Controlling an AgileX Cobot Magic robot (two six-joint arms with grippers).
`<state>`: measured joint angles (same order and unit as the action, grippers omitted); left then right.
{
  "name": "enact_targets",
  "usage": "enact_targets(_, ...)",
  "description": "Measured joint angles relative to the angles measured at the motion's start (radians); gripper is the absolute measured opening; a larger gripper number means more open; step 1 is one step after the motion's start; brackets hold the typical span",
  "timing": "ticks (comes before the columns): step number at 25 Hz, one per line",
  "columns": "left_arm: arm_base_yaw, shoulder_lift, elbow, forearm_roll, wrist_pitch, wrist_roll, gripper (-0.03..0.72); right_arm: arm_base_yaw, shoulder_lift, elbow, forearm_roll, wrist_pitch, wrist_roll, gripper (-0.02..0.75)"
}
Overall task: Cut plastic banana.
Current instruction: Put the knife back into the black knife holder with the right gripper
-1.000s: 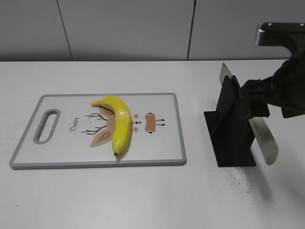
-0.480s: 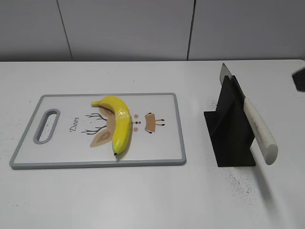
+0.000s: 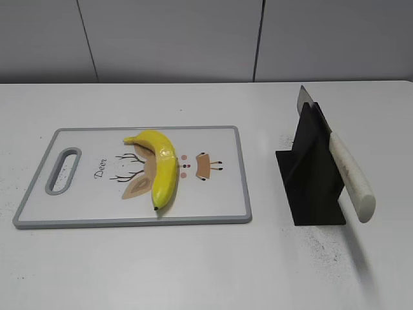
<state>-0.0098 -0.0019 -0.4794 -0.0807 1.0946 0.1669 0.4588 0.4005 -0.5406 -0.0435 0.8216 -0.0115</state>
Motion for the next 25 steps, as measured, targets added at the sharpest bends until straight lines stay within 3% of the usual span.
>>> enact_targets(9, 0.0, 0.004, 0.0, 0.0, 0.0, 0.0, 0.489, 0.0, -0.212, 0.03, 0.034, 0.046, -0.003, 0.592)
enact_targets(17, 0.0, 0.005, 0.0, 0.0, 0.0, 0.0, 0.49, 0.0, -0.234, 0.035, 0.037, 0.211, -0.005, 0.585)
enact_targets(25, 0.0, 0.005, 0.0, 0.0, 0.0, 0.0, 0.49, 0.0, -0.273, 0.038, 0.036, 0.217, -0.005, 0.578)
